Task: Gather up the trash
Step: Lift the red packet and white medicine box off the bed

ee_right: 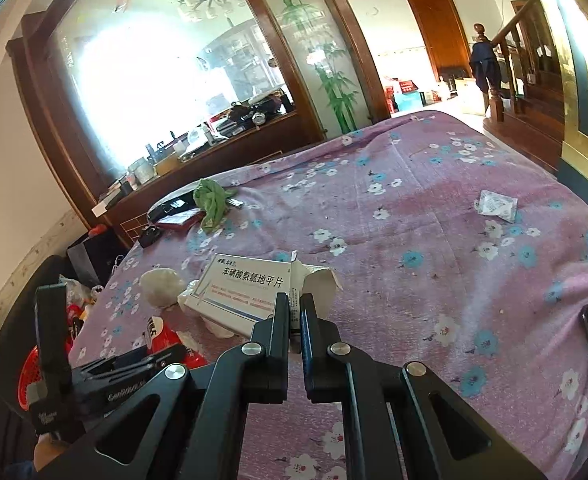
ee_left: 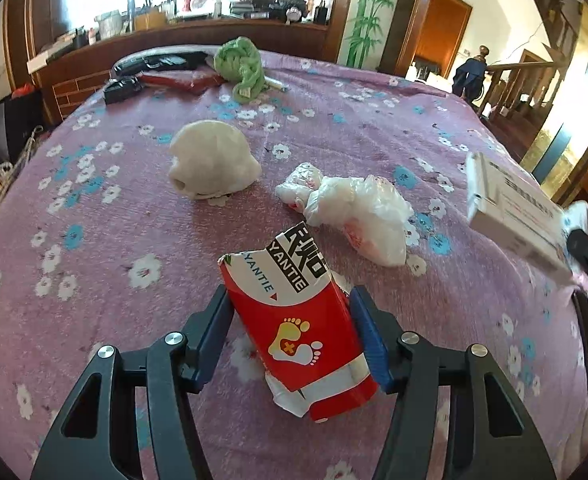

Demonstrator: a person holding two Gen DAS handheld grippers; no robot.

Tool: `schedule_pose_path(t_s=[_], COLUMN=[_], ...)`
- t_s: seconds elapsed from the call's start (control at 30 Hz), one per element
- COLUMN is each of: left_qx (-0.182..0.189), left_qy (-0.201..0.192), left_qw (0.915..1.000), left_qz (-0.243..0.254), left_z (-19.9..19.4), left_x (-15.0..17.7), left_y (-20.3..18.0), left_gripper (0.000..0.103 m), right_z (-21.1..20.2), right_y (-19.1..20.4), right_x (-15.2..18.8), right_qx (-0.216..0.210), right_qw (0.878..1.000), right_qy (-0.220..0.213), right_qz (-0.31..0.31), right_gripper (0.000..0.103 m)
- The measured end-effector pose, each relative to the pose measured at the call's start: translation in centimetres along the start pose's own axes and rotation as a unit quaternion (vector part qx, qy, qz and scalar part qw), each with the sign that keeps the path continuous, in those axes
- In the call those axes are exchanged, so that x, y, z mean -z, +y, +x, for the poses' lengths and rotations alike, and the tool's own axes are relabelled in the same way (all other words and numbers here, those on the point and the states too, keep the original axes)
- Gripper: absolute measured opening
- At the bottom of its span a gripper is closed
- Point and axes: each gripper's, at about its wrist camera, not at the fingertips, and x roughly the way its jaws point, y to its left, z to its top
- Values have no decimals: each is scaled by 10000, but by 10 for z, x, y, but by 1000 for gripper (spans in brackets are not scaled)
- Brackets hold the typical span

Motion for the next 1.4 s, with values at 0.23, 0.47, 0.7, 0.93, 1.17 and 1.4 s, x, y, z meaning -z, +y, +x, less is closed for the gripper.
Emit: schedule_pose_path(t_s=[0.23, 0.47, 0.7, 0.93, 1.17, 1.4], left_qx=[24, -34, -68, -67, -159, -387], left_qy=[-370, -771, -949, -1054, -1188, -1322], left_qw=[9993, 9969, 9950, 9941, 9925, 9904], left_qz=[16, 139, 294, 239, 220, 78], left_z=[-39, -78, -101, -114, -127, -142], left_x=[15, 27, 37, 42, 50, 57], left_y=[13, 19, 22, 38, 52, 79], left_gripper=[58, 58, 58, 58, 59, 59], right_z=[-2, -4, -10, -38, -42, -38], right_y=[3, 7, 3, 30, 66, 96], right_x=[0, 1, 4, 22, 37, 50], right_qx=[-61, -46, -63, -253, -437, -612], right_qw=[9999, 9998, 9999, 9996, 9988, 9972], right_qy=[-65, -151, -113, -136, -56, 79], right_qz=[-47, -128, 81, 18, -207, -430], right_gripper=[6, 6, 6, 6, 6, 6])
